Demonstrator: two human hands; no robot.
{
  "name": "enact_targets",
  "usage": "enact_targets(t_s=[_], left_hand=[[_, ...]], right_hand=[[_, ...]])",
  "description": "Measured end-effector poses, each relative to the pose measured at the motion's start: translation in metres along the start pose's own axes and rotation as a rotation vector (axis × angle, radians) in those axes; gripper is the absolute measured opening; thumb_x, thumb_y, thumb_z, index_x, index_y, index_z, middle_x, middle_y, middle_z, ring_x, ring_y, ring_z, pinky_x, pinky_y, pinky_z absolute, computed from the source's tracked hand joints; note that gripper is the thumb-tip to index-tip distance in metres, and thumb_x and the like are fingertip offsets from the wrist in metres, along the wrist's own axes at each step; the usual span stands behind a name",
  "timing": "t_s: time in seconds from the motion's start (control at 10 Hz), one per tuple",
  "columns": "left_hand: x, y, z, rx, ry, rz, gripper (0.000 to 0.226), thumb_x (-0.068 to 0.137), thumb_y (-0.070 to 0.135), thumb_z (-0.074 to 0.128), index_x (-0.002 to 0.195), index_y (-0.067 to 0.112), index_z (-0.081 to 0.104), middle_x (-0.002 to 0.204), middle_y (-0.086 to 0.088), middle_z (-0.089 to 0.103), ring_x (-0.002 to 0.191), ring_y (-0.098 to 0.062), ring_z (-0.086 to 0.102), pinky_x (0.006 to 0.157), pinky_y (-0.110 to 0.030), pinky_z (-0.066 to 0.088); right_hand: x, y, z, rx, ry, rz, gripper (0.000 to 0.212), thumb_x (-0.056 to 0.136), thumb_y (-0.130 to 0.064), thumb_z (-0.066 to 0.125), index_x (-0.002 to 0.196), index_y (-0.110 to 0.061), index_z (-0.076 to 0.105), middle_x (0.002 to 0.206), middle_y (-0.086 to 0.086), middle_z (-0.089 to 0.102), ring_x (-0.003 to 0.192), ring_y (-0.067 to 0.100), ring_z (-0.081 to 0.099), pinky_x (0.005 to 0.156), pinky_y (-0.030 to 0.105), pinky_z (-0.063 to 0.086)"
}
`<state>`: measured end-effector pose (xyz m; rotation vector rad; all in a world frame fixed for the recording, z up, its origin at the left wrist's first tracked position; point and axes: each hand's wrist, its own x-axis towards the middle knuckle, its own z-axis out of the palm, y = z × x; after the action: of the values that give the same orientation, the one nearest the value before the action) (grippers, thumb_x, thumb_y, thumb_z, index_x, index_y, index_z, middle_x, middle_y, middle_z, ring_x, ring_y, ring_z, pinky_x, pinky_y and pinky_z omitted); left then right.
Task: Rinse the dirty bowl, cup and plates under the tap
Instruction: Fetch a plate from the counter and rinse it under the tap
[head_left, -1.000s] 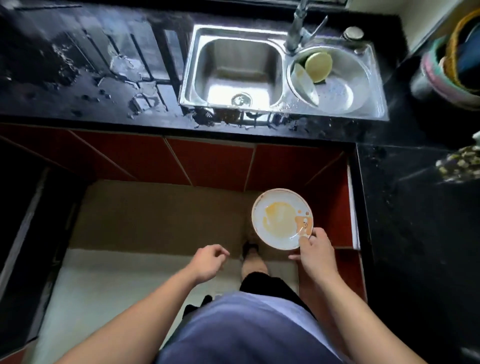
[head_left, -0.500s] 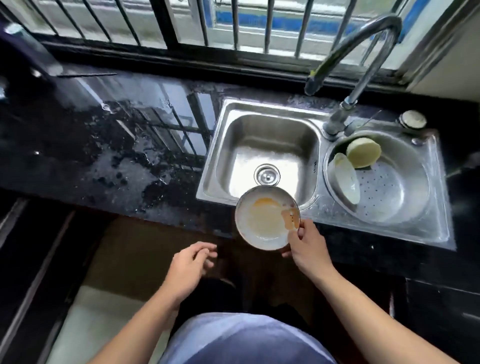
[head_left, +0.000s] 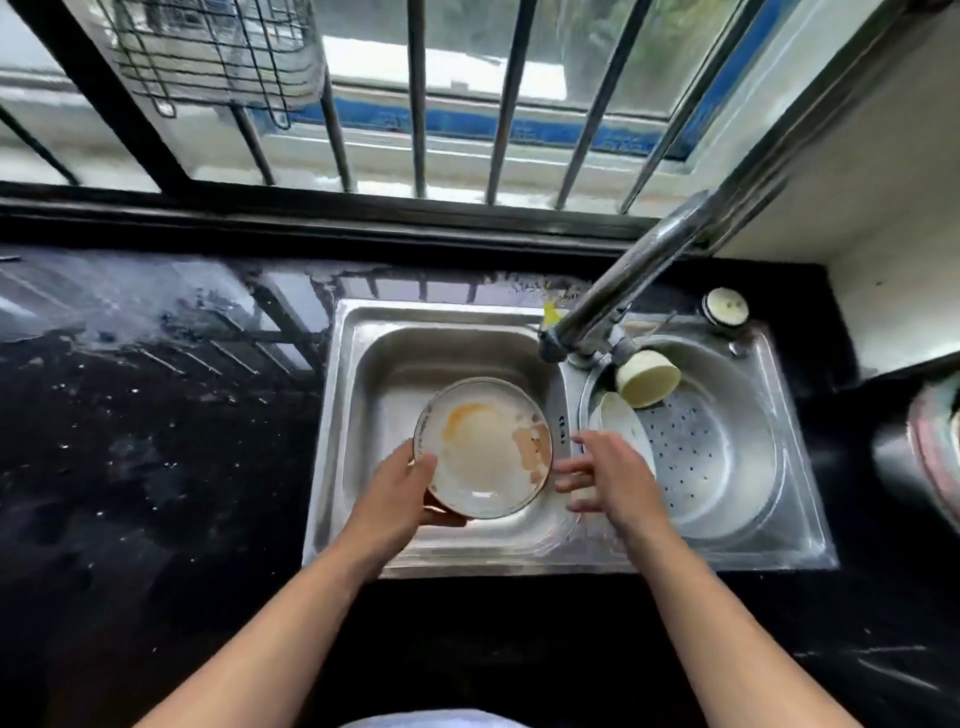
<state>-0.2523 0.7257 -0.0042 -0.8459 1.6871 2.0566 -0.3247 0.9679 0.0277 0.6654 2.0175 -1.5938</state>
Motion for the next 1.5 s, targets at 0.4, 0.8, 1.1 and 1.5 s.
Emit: enact_targets(t_s=[0.4,0.8,1.1,1.5], left_hand=[[0.027,0.027,0.021,-0.01,0.076,0.042,0.026,0.11,0.012,0.043,0.111,0.014,0.069,0.108,-0.022,0.074,0.076,-0.029,0.079,0.063,-0.044,0.066],[0.034,0.011,0.044,0.003,0.106,0.007,0.028,0.105,0.022,0.046,0.104,0.027,0.074,0.095,-0.011,0.079,0.077,-0.033,0.08,0.067,-0.048,0.067],[0.037,0.007,0.044,-0.01,0.119,0.003,0.026,0.102,0.023,0.047,0.115,0.02,0.069,0.104,-0.014,0.078,0.081,-0.035,0.081,0.069,-0.049,0.068],[0.041,0.002,0.046,-0.009,0.118,0.009,0.03,0.094,0.015,0.048,0.105,0.022,0.075,0.096,-0.016,0.082,0.083,-0.034,0.081,0.069,-0.046,0.067]], right_hand=[[0.179,-0.107,-0.055,-0.234,0.238,0.158,0.052,0.089,-0.047,0.072,0.108,0.001,0.067,0.075,0.018,0.065,0.081,0.033,0.076,0.056,0.029,0.053],[0.185,-0.078,-0.064,-0.099,0.318,0.102,0.019,0.102,-0.013,0.044,0.107,0.002,0.054,0.095,0.026,0.071,0.046,0.016,0.071,0.05,0.027,0.06],[0.099,-0.075,-0.048,-0.647,0.34,-0.193,0.042,0.096,-0.035,0.042,0.118,-0.008,0.065,0.108,0.013,0.071,0.105,0.031,0.067,0.091,0.029,0.046],[0.02,-0.045,0.055,-1.325,-0.572,-0.67,0.064,0.096,-0.014,0.046,0.158,-0.012,0.028,0.169,0.007,0.021,0.155,0.03,0.02,0.122,0.048,0.023]])
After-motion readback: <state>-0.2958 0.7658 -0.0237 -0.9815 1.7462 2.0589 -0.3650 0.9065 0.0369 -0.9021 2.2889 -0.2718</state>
